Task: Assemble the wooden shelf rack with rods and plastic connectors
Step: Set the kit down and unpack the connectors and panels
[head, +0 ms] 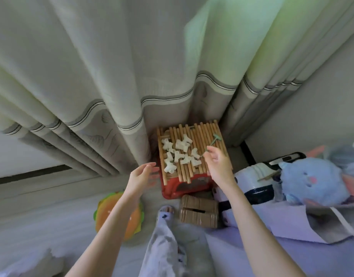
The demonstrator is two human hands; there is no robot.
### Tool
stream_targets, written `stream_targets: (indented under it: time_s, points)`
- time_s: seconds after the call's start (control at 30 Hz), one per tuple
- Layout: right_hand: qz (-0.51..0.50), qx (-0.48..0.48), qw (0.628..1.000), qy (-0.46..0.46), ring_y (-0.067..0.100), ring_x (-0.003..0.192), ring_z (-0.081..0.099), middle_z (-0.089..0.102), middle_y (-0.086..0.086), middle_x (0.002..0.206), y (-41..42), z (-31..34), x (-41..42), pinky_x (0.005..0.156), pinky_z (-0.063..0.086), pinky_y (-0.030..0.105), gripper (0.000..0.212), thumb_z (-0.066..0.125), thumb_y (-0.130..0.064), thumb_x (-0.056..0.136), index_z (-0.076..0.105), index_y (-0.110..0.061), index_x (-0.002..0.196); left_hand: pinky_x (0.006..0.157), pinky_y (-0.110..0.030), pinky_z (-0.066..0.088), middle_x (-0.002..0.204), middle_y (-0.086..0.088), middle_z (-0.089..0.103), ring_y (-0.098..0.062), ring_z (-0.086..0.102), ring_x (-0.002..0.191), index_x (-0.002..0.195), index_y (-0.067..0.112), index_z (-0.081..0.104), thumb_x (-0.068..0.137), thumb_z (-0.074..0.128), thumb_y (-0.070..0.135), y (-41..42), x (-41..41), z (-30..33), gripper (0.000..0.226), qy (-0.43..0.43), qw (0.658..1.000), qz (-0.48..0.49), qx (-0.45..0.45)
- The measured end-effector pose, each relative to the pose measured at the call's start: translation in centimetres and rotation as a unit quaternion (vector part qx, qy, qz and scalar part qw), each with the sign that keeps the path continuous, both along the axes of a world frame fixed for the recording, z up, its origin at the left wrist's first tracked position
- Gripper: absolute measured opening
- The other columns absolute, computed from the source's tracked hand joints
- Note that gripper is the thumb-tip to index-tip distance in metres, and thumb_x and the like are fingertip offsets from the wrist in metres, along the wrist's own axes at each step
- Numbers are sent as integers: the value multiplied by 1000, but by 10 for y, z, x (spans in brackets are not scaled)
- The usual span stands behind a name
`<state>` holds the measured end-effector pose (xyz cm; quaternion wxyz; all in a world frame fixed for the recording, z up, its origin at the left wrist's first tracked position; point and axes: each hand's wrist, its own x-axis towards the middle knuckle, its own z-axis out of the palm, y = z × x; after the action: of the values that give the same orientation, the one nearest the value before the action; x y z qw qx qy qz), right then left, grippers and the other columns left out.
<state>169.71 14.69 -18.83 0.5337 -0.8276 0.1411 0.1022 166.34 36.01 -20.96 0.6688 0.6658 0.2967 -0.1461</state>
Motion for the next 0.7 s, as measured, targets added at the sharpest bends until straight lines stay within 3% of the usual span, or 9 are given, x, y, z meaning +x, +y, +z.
stream_targets:
  time_s: [0.13, 0.23, 0.37, 0.43, 0.53, 0.6, 0.67, 0.7]
  points:
    - [-26, -21, 998, 56, 19, 116, 54, 56, 7, 127, -16, -41, 53, 100, 44, 34, 36, 43, -24, 99, 47, -12, 132, 70, -28, 52, 101, -1, 66, -15, 65, 87, 114, 12, 59, 101, 38, 21, 0, 63, -45, 26, 61, 997, -25, -32]
    - [-41, -9, 993, 109, 22, 117, 54, 58, 9, 125, -38, -79, 86, 103, 42, 42, 28, 39, -26, 100, 53, -16, 122, 75, -30, 52, 100, 0, 65, -18, 63, 90, 115, 13, 58, 101, 38, 22, -1, 97, -81, 26, 116, 992, -28, -32]
    - [-110, 45, 975, 186, 17, 98, 61, 63, 9, 111, -72, -136, 133, 88, 50, 34, 24, 36, -32, 101, 57, -20, 99, 88, -38, 48, 100, 2, 62, -19, 60, 93, 108, 15, 59, 99, 43, 27, -4, 136, -139, 22, 167, 985, 10, -44]
    - [-151, 79, 963, 207, 10, 90, 60, 62, 7, 108, -91, -166, 159, 77, 48, 24, 30, 36, -35, 100, 58, -17, 107, 87, -38, 45, 104, 2, 61, -17, 57, 94, 109, 14, 59, 99, 42, 26, -4, 153, -170, 22, 184, 979, 46, -75]
    - [-194, 86, 954, 214, 4, 79, 60, 65, 2, 101, -120, -210, 194, 78, 45, 23, 40, 30, -43, 100, 58, -17, 112, 91, -39, 37, 121, 1, 52, -19, 48, 107, 124, 13, 53, 98, 41, 23, -3, 170, -214, 31, 207, 969, 98, -90]
    - [-204, 47, 948, 239, 11, 95, 60, 61, 7, 120, -137, -241, 212, 86, 38, 25, 55, 23, -49, 100, 47, -12, 133, 98, -41, 30, 125, 2, 48, -18, 43, 112, 127, 15, 50, 99, 38, 28, -4, 179, -236, 33, 212, 967, 111, -86]
    - [-190, -14, 941, 279, 25, 118, 52, 51, 14, 134, -147, -266, 223, 92, 35, 30, 63, 17, -53, 99, 45, -8, 135, 98, -42, 31, 122, 1, 51, -17, 48, 106, 125, 17, 49, 99, 35, 32, -6, 184, -251, 33, 211, 965, 111, -110]
    - [-176, -26, 937, 299, 27, 120, 50, 51, 14, 133, -150, -276, 226, 95, 35, 32, 66, 16, -55, 98, 47, -9, 132, 97, -44, 35, 118, 0, 54, -17, 52, 101, 124, 17, 50, 100, 33, 33, -8, 186, -257, 34, 207, 964, 109, -123]
